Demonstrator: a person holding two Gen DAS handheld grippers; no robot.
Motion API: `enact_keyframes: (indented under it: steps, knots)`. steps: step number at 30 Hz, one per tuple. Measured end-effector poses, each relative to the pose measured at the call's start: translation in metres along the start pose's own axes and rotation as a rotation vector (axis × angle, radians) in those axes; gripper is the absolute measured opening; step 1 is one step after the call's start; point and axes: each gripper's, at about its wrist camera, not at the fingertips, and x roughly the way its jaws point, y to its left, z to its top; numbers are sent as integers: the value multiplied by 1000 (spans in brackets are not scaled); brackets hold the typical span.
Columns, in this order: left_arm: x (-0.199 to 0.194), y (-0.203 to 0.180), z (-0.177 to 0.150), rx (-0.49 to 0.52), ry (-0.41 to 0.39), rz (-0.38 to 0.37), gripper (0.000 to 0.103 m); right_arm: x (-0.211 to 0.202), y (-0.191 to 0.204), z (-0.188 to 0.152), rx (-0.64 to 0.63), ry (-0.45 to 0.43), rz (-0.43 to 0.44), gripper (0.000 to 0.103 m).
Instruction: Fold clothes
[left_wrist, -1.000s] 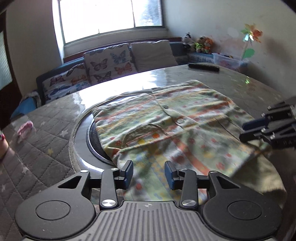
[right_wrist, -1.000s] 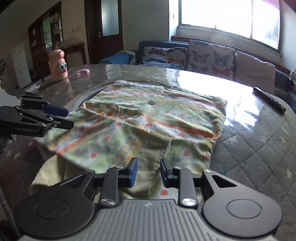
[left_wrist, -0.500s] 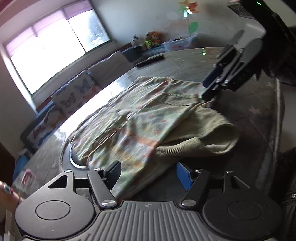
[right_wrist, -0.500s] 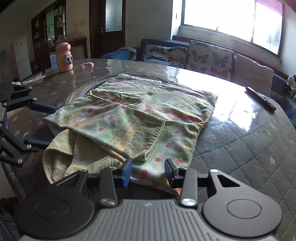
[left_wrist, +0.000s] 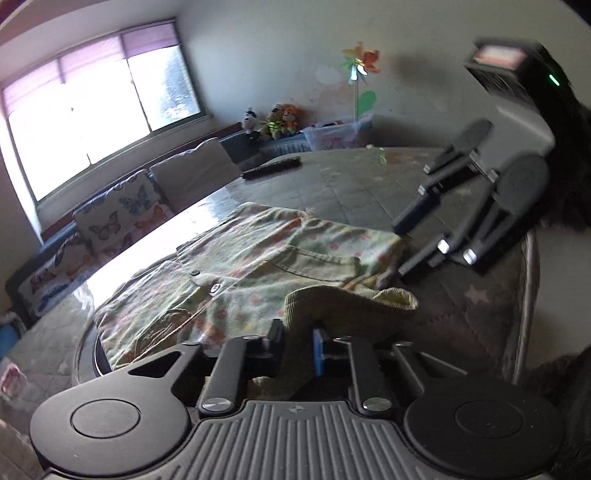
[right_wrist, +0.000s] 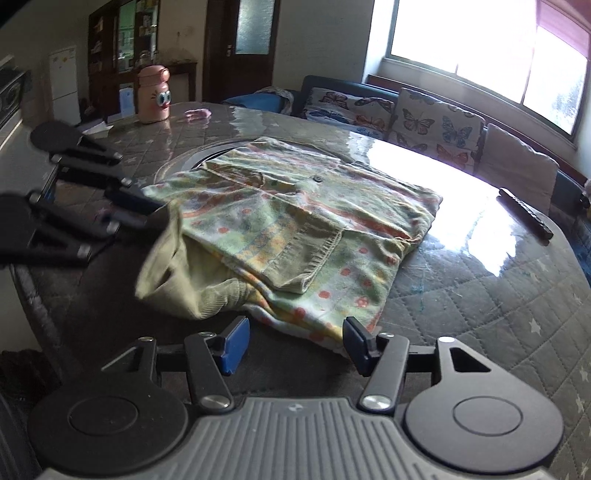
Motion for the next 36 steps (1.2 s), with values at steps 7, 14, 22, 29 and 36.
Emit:
enact_keyframes:
  steps: [7, 14, 22, 29, 36]
  knots:
    - [2, 34, 10, -211, -8, -2, 6, 12, 10, 12, -41, -26, 64, 62]
    - [1, 42, 8, -242, 8, -3, 7, 34, 17, 31, -37, -44, 130, 37]
    - [-17, 43, -3, -198, 16, 29, 37, 37, 8, 49, 42, -63, 172, 16]
    - [-25, 29, -23, -38, 59, 107, 51, 30, 4, 58, 68, -86, 167, 14]
    - [-12, 26, -35, 68, 87, 207, 37, 27, 3, 63, 82, -104, 154, 12]
